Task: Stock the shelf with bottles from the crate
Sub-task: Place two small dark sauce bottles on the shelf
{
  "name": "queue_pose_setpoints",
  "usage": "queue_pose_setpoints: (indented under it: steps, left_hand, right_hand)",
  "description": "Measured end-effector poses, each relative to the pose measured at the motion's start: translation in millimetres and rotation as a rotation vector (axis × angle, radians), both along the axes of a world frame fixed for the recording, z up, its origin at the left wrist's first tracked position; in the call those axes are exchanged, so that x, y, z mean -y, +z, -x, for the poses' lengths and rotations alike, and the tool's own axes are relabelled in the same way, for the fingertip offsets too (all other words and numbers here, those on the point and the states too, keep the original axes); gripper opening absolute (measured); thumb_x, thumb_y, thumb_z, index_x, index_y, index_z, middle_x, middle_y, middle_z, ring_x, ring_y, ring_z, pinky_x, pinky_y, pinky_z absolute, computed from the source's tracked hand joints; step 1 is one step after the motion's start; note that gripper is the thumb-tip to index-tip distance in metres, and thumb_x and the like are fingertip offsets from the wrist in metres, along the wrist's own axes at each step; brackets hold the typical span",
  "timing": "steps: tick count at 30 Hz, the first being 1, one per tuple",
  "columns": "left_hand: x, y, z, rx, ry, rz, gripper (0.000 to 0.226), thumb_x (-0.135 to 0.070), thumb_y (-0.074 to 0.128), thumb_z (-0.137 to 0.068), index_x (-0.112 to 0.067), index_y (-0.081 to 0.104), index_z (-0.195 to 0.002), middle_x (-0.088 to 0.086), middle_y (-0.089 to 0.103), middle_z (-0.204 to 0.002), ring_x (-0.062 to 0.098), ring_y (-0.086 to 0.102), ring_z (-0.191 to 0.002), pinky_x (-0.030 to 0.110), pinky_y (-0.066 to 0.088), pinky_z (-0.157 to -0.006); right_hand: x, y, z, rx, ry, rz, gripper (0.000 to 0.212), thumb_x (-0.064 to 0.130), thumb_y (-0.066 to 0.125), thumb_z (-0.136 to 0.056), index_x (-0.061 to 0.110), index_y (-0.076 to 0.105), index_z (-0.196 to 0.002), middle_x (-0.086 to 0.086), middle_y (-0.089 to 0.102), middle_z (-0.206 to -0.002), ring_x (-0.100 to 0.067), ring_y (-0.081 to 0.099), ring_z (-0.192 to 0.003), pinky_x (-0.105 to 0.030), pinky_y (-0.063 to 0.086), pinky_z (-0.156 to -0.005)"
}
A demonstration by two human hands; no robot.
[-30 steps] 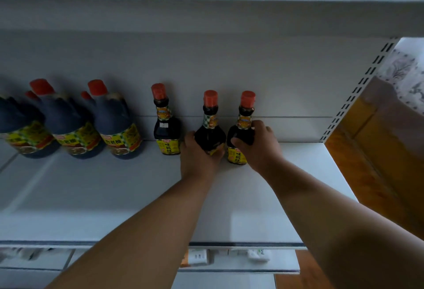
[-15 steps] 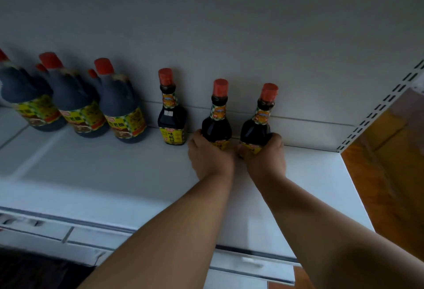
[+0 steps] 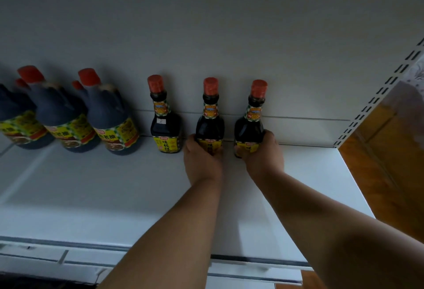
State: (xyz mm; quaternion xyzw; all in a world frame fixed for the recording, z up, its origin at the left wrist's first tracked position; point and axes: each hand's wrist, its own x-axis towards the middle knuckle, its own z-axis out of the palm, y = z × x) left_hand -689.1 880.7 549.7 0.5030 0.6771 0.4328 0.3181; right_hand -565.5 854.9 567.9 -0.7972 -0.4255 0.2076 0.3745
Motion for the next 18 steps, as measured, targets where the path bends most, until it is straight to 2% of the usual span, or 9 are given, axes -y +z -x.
queue_pose_setpoints:
  steps: [7, 11, 14, 18]
  left_hand:
    - [-2.6, -4.4, 0.6, -0.012, 0.011, -0.032, 0.068, -0.023, 0.078, -0.076, -0.013, 0.044, -0.134, 0.01, 0.051, -0.131, 0.029, 0.051, -0.119, 0.04, 0.046, -0.095]
    - [-1.9, -7.3, 0.0, -0.015, 0.059, -0.038, 0.076, -0.029, 0.08, -0.073, -0.015, 0.041, -0.137, 0.008, 0.05, -0.134, 0.029, 0.051, -0.122, 0.043, 0.047, -0.098]
    - [-3.7, -8.2, 2.7, -0.005, 0.065, -0.052, 0.078, -0.026, 0.078, -0.076, -0.01, 0.038, -0.141, 0.011, 0.047, -0.139, 0.032, 0.047, -0.127, 0.042, 0.044, -0.101]
    - [-4.4, -8.4, 4.9, -0.01, 0.052, -0.047, 0.078, -0.024, 0.077, -0.078, -0.008, 0.037, -0.143, 0.011, 0.045, -0.141, 0.031, 0.046, -0.128, 0.042, 0.043, -0.102]
  right_hand:
    - [-3.6, -4.8, 6.0, 0.037, -0.023, -0.012, 0.066, 0.038, 0.079, -0.074, 0.017, 0.047, -0.128, -0.005, 0.057, -0.126, -0.029, 0.058, -0.109, -0.029, 0.04, -0.075]
    - [-6.9, -4.4, 10.9, 0.051, -0.001, 0.0, 0.068, 0.04, 0.08, -0.074, 0.017, 0.047, -0.129, -0.004, 0.056, -0.127, -0.029, 0.057, -0.111, -0.032, 0.045, -0.079]
    - [-9.7, -4.0, 18.6, 0.045, 0.014, -0.005, 0.072, 0.041, 0.08, -0.073, 0.016, 0.046, -0.131, -0.004, 0.055, -0.129, -0.028, 0.057, -0.113, -0.034, 0.047, -0.082]
    - [-10.1, -6.4, 22.7, 0.045, 0.0, -0.017, 0.071, 0.041, 0.079, -0.075, 0.015, 0.045, -0.132, -0.005, 0.054, -0.13, -0.029, 0.056, -0.114, -0.031, 0.043, -0.08]
